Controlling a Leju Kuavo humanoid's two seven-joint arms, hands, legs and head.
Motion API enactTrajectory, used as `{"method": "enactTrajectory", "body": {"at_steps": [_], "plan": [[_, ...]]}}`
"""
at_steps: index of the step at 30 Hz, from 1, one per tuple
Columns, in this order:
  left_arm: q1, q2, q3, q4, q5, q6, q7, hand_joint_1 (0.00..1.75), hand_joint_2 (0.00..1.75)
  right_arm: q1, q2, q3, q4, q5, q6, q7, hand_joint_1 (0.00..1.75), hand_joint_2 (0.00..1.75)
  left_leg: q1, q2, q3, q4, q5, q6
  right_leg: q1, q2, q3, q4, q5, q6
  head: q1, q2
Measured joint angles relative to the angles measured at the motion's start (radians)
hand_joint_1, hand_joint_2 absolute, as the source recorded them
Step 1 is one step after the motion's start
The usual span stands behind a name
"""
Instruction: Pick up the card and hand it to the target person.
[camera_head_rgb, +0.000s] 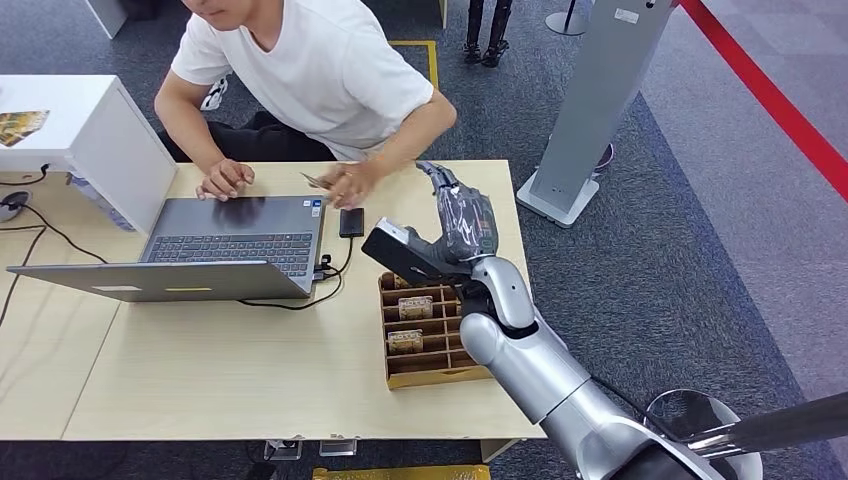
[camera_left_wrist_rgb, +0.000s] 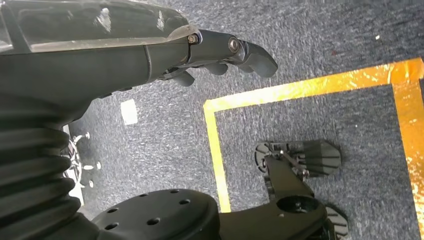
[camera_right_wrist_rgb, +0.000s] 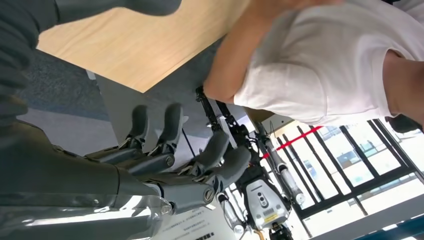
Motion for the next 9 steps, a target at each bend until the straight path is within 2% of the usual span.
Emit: {"method": "enactTrajectory", "body": {"at_steps": [9], "plan": [[0.007, 0.001, 0.0, 0.002, 0.012, 0.017, -0.003, 0.0, 1.75, 0.052, -0.017, -0.002, -0.029, -0.04, -0.044, -0.005, 0.0, 1.75, 0.0, 0.0, 0.0, 0.0, 0.0, 0.0, 0.0, 0.0, 0.0, 0.0, 0.0, 0.0, -0.001, 0.0]]}}
